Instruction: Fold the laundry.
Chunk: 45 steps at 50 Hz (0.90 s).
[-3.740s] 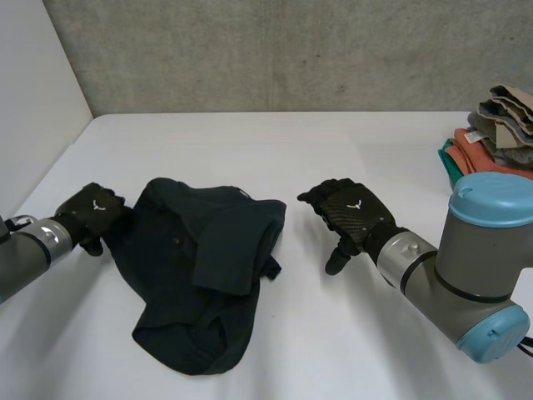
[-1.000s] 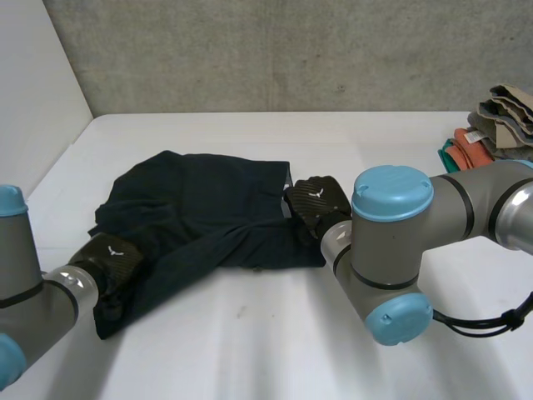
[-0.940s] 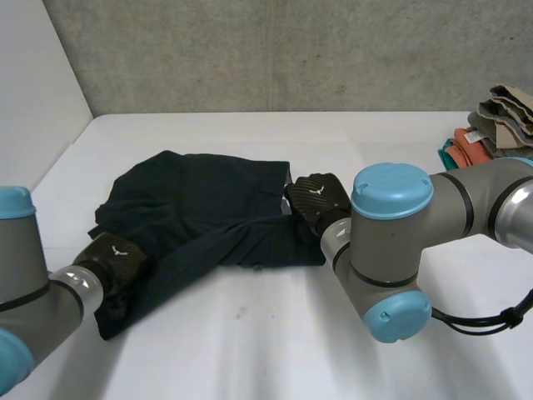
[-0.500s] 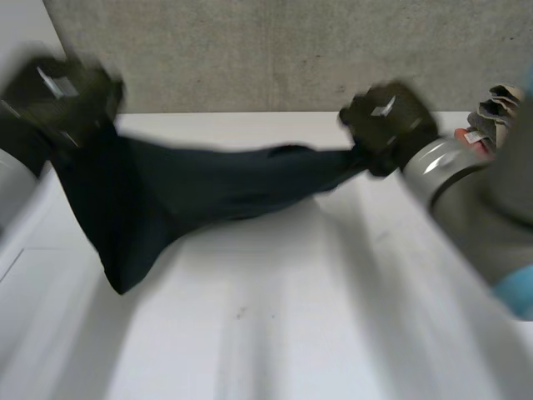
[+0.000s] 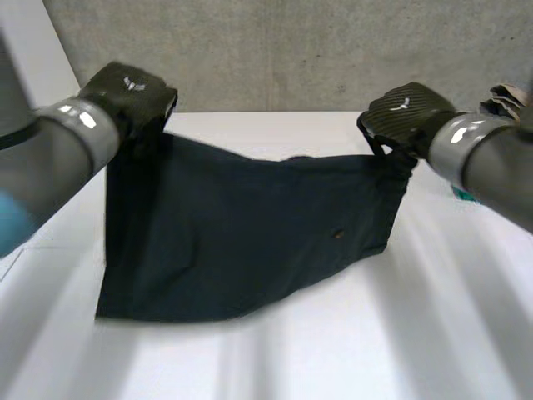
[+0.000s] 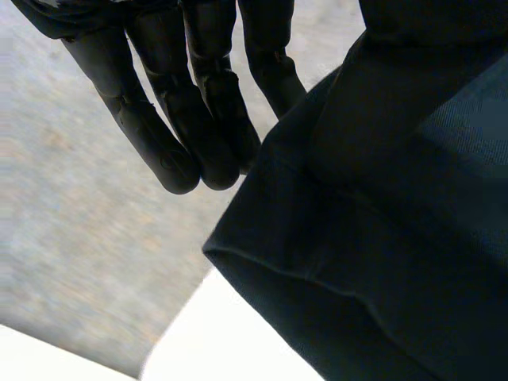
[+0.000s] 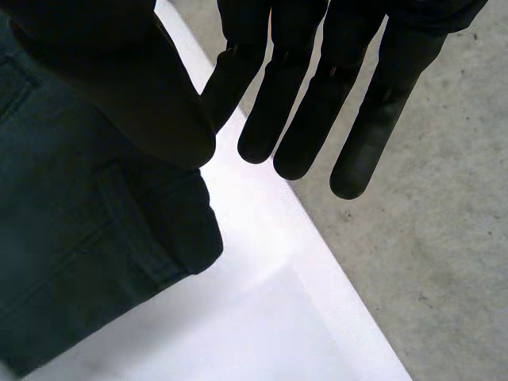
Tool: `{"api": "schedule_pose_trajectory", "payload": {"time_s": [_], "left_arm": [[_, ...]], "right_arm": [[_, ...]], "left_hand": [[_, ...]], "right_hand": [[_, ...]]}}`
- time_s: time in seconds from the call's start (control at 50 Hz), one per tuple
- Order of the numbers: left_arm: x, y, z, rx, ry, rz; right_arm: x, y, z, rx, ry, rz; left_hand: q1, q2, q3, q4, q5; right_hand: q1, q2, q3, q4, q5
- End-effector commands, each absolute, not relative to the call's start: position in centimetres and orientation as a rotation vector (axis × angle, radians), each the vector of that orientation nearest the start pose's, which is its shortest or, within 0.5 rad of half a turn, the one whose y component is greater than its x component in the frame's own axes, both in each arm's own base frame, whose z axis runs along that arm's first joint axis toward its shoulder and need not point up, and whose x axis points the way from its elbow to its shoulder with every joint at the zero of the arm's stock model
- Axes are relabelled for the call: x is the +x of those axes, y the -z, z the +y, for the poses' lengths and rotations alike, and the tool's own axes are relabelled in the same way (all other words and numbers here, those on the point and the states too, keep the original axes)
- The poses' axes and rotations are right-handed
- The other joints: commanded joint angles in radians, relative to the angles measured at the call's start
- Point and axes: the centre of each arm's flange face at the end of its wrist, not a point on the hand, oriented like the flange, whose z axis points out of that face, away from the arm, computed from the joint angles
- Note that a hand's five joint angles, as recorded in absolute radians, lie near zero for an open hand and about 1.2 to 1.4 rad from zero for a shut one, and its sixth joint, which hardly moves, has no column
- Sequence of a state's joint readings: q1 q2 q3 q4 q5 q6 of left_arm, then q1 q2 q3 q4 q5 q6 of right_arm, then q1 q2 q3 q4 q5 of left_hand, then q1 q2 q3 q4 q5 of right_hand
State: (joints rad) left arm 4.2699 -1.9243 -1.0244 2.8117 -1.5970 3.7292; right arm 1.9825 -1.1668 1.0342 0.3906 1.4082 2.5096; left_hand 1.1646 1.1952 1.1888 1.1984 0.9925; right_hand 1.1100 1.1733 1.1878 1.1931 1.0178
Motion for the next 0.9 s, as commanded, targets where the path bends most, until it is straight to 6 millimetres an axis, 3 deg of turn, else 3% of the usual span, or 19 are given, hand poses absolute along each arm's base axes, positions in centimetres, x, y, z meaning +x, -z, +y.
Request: {"api": "schedule_pose_trajectory", "payload": {"time_s": [0.02,0.08,0.1,0.18,0.24,0.3,0.4,0.48,0.5,0.56,0.58,0.66,0.74,0.78,0.84,0.9], "left_arm": [[-29.2,-42.6,-32.7,0.807,2.512,1.425],[-28.9,-46.9,-32.0,0.684,2.672,1.223],[-28.7,-49.2,-31.3,0.603,2.757,1.114],[-28.0,-52.3,-29.9,0.482,2.888,0.958],[-28.1,-52.6,-29.4,0.489,2.918,0.952],[-28.4,-50.8,-29.7,0.56,2.896,1.059],[-28.6,-45.4,-30.8,0.692,2.784,1.304],[-28.7,-37.9,-30.8,0.842,2.615,1.577],[-28.8,-35.0,-30.5,0.909,2.549,1.671],[-29.0,-30.7,-29.7,1.026,2.453,1.788],[-29.3,-28.3,-28.9,1.116,2.401,1.832],[-29.1,-22.9,-27.5,1.31,2.245,1.875],[-28.7,-20.4,-26.2,1.434,2.127,1.847],[-28.6,-20.3,-26.0,1.457,2.1,1.828],[-28.2,-21.2,-25.6,1.452,2.081,1.802],[-27.9,-23.6,-24.9,1.407,2.111,1.778]], "right_arm": [[31.7,-32.7,-34.7,-1.022,2.419,1.765],[31.6,-36.5,-35.9,-0.804,2.625,1.571],[31.4,-38.4,-36.2,-0.68,2.71,1.452],[30.7,-43.1,-35.6,-0.488,2.822,1.137],[30.5,-43.8,-35.1,-0.495,2.818,1.093],[30.6,-43.0,-34.7,-0.555,2.776,1.121],[30.7,-39.2,-33.8,-0.686,2.655,1.267],[30.7,-33.0,-32.4,-0.875,2.451,1.467],[30.6,-30.4,-31.9,-0.952,2.362,1.541],[30.2,-26.7,-31.5,-1.041,2.229,1.646],[30.0,-24.1,-31.3,-1.091,2.133,1.717],[29.6,-19.6,-31.5,-1.188,1.956,1.848],[29.0,-17.2,-32.1,-1.242,1.81,1.97],[29.1,-16.5,-32.3,-1.254,1.756,2.001],[29.6,-16.0,-32.5,-1.236,1.688,2.026],[30.9,-15.5,-32.2,-1.152,1.637,2.031]], "left_hand": [[0.232,0.201,0.207,0.198,0.229],[0.232,0.201,0.207,0.198,0.229],[0.232,0.201,0.207,0.198,0.229],[0.232,0.201,0.207,0.198,0.229],[0.232,0.201,0.207,0.198,0.229],[0.232,0.201,0.207,0.198,0.229],[0.232,0.201,0.207,0.198,0.229],[0.232,0.201,0.207,0.198,0.229],[0.232,0.201,0.207,0.198,0.229],[0.232,0.201,0.207,0.198,0.229],[0.232,0.201,0.207,0.198,0.229],[0.232,0.201,0.207,0.198,0.229],[0.232,0.201,0.207,0.198,0.229],[0.232,0.201,0.207,0.198,0.229],[0.232,0.201,0.207,0.198,0.229],[0.232,0.201,0.207,0.198,0.229]], "right_hand": [[0.286,0.223,0.209,0.203,0.204],[0.286,0.223,0.209,0.203,0.204],[0.286,0.223,0.209,0.203,0.204],[0.286,0.223,0.209,0.203,0.204],[0.286,0.223,0.209,0.203,0.204],[0.286,0.223,0.209,0.203,0.204],[0.286,0.223,0.209,0.203,0.204],[0.286,0.223,0.209,0.203,0.204],[0.286,0.223,0.209,0.203,0.204],[0.286,0.223,0.209,0.203,0.204],[0.109,0.045,0.031,0.025,0.026],[-0.447,-0.51,-0.524,-0.53,-0.529],[-0.7,-0.763,-0.778,-0.783,-0.782],[-0.762,-0.825,-0.84,-0.845,-0.844],[-0.871,-0.934,-0.948,-0.954,-0.953],[-0.921,-0.984,-0.998,-1.004,-1.003]]}}
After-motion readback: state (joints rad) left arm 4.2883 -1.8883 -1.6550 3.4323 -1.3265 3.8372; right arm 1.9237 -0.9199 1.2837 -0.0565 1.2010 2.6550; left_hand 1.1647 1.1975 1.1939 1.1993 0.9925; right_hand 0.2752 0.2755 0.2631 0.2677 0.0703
